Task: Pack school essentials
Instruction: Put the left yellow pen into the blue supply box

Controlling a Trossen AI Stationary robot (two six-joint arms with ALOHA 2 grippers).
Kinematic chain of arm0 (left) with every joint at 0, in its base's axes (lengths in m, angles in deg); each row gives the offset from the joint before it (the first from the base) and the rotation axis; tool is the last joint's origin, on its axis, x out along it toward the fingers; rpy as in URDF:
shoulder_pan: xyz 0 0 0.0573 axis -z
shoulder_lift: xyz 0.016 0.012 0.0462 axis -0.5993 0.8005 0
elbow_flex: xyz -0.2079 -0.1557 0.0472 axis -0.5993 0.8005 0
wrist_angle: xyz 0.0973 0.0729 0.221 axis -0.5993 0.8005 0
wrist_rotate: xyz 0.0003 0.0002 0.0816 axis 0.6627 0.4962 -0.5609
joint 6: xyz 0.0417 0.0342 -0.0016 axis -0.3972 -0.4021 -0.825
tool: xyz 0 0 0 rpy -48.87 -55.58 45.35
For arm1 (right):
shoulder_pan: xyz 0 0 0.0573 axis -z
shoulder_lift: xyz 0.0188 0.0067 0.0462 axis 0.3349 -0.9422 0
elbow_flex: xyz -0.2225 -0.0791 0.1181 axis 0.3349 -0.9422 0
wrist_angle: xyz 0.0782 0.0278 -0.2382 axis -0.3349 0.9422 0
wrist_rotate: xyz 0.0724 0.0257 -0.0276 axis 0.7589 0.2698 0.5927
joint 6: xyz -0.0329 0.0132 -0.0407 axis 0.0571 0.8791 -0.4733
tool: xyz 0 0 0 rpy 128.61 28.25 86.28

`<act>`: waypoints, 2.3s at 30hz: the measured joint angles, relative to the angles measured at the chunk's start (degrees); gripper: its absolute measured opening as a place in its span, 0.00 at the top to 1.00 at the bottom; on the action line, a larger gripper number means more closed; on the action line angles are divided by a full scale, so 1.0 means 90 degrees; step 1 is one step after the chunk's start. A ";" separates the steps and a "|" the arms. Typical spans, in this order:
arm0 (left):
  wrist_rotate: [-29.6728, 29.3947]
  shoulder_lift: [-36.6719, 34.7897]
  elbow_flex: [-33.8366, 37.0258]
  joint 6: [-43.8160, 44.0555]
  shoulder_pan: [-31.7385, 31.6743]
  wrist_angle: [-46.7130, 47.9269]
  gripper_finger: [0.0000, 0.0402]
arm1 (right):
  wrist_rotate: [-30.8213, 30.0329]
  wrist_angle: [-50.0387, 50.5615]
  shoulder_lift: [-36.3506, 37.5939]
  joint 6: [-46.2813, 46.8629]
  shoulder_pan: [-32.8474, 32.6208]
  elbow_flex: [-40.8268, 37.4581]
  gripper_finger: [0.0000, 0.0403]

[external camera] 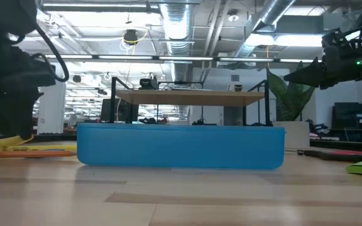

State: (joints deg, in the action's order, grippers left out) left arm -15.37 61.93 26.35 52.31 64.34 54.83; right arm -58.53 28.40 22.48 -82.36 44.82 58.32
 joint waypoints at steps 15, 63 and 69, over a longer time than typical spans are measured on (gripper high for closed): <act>-0.0052 0.0110 0.0197 0.0010 -0.0076 -0.0749 0.55 | 0.0000 -0.0002 0.0001 0.0000 0.0000 -0.0001 0.93; -0.0854 -0.0261 -0.1016 -0.4876 -0.0868 -0.3723 0.91 | -0.0002 -0.0003 0.0001 0.0000 0.0001 -0.0001 0.93; -0.0242 0.0715 -0.1609 -0.7266 -0.1235 -0.5038 0.92 | -0.0002 -0.0001 0.0000 0.0000 0.0000 -0.0001 0.93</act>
State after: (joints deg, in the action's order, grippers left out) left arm -17.55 68.37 11.87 -13.08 53.22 9.49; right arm -58.55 28.39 22.47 -82.36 44.82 58.31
